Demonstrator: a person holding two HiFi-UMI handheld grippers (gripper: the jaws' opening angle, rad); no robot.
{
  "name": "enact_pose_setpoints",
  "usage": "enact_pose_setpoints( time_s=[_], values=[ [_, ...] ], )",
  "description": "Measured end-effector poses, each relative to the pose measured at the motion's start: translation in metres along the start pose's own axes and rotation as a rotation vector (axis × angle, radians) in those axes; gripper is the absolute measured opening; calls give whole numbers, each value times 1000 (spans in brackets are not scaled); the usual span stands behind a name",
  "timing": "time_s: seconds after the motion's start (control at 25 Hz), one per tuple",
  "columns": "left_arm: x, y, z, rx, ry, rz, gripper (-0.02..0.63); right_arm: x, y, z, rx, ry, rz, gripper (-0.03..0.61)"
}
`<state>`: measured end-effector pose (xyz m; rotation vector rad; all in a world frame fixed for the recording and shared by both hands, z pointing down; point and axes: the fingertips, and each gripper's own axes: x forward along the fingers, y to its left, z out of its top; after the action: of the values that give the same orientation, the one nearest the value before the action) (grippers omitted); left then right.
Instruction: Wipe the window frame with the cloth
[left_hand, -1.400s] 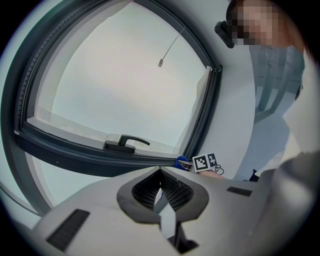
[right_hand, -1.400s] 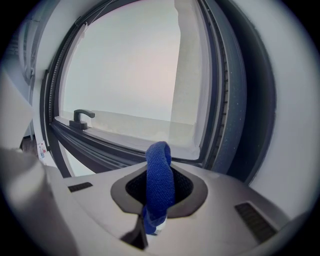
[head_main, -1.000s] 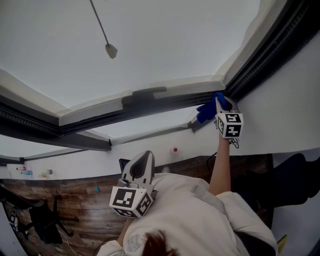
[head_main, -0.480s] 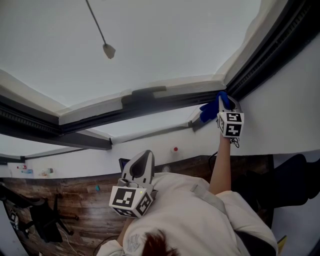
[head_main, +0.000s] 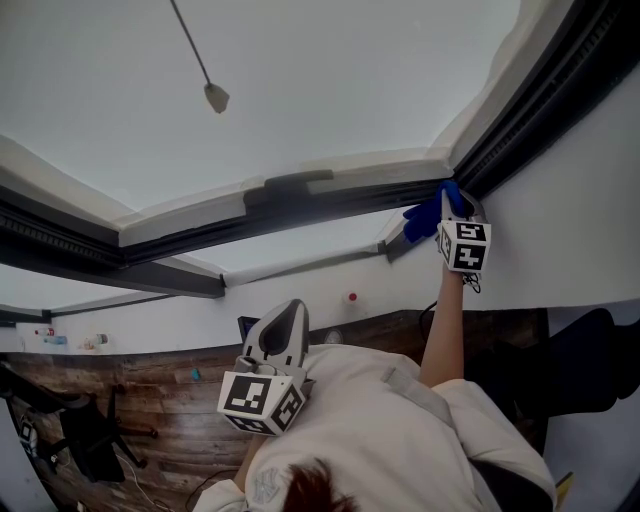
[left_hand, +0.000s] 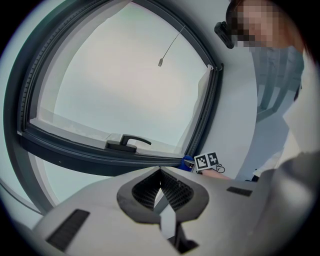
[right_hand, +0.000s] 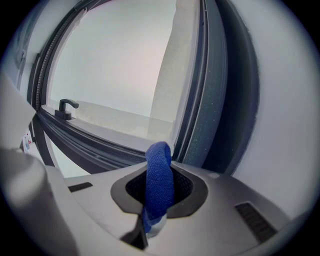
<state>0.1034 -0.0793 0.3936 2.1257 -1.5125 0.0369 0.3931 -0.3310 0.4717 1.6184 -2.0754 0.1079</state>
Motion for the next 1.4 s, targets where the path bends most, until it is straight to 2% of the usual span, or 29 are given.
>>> enact_pose_setpoints(
  time_s=[0.16,0.4,0.52,0.72,1.0,1.24,1.4],
  values=[
    [-6,5,-1,-3,0,16,5,-2,-2,-1,59,-22,2,48],
    [-15,9,-5,-9,7,12,5,-11,13,-5,47,9,-14,48],
    [-18,9,-7,-7,11,-16,5,-15,42,-8,57,22,54,48],
    [-25,5,-7,15,23,-88,5,-31,114,-11,59,37,234,49],
    [-49,14,0,44,47,-150,5,-61,200,6,71,-9,355,49],
    [-73,32,8,52,38,-144,5,-69,250,36,20,-56,412,49],
    [-91,57,9,28,20,-87,5,-66,283,58,-19,-95,448,49]
  ],
)
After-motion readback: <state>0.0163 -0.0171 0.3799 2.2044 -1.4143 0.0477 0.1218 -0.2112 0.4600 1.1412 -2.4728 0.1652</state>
